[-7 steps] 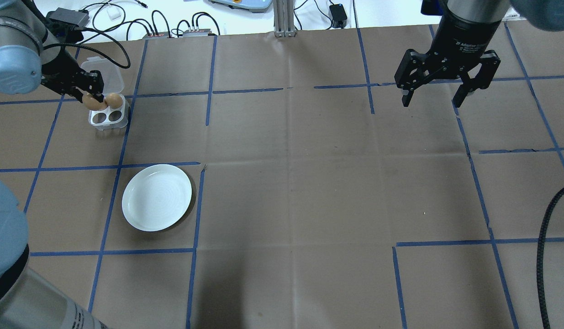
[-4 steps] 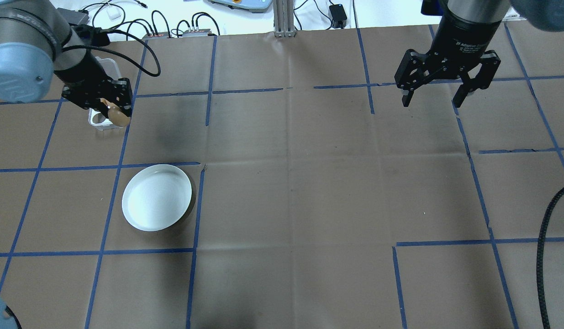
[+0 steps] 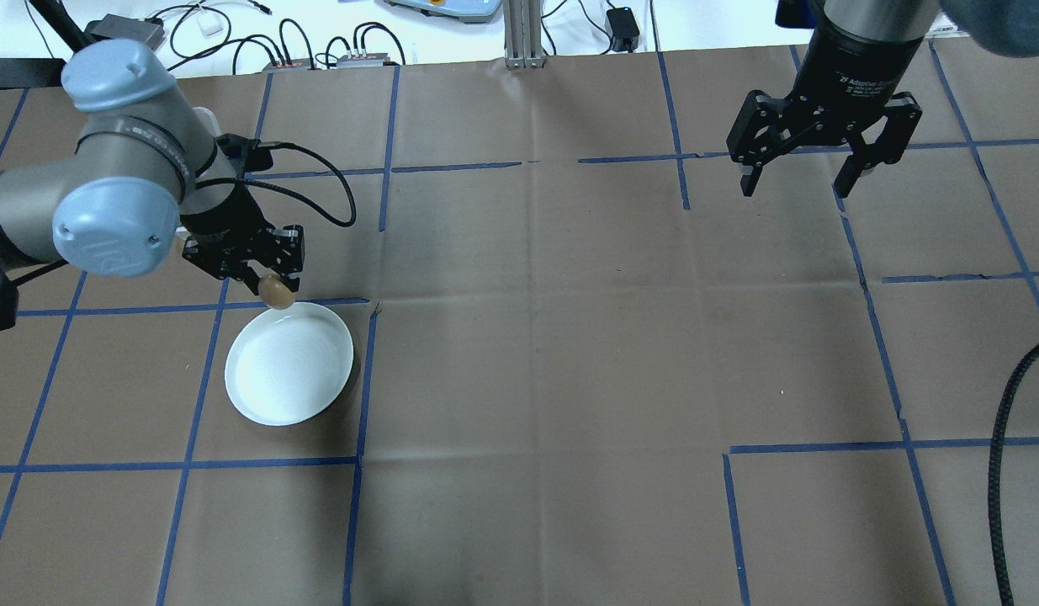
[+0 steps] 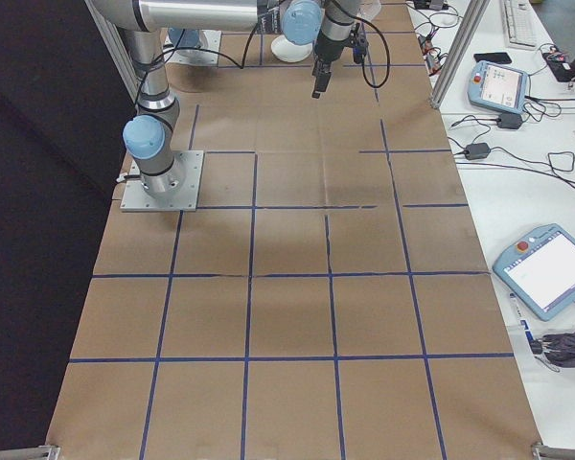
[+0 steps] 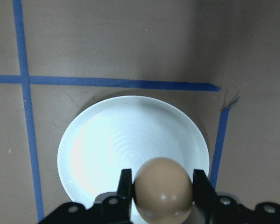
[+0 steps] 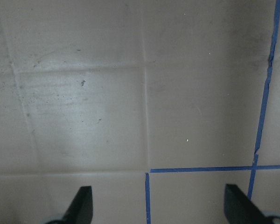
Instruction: Place egg on plate
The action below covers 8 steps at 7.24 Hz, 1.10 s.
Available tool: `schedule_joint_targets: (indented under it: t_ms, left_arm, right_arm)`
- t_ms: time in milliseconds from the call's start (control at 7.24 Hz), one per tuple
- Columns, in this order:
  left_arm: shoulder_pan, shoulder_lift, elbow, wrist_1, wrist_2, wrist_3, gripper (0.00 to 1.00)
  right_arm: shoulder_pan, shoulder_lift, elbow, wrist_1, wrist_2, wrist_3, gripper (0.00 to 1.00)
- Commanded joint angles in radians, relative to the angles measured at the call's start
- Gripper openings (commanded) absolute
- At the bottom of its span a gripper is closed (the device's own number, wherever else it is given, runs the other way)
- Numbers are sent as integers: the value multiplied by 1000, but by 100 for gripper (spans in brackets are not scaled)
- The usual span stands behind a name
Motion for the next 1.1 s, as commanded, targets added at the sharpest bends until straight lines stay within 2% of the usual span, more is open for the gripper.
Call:
schedule_joint_targets:
  t_ms: [0, 138, 276, 414, 691, 967]
  left_arm:
    - [9, -20, -110, 143, 5, 37, 0]
    - [10, -36, -117, 145, 7, 37, 13]
    - [10, -44, -117, 147, 5, 35, 75]
    - [10, -35, -105, 147, 13, 38, 99]
    - [12, 17, -59, 110, 60, 35, 100]
    - [13, 130, 42, -71, 60, 34, 100]
  right_arm:
    - [0, 0, 0, 0, -1, 0, 100]
    - [0, 0, 0, 0, 0, 0, 100]
    - [0, 1, 0, 0, 0, 0, 100]
    - [0, 0, 0, 0, 0, 0, 100]
    - [0, 0, 0, 0, 0, 0, 100]
    - [0, 0, 0, 0, 0, 0, 100]
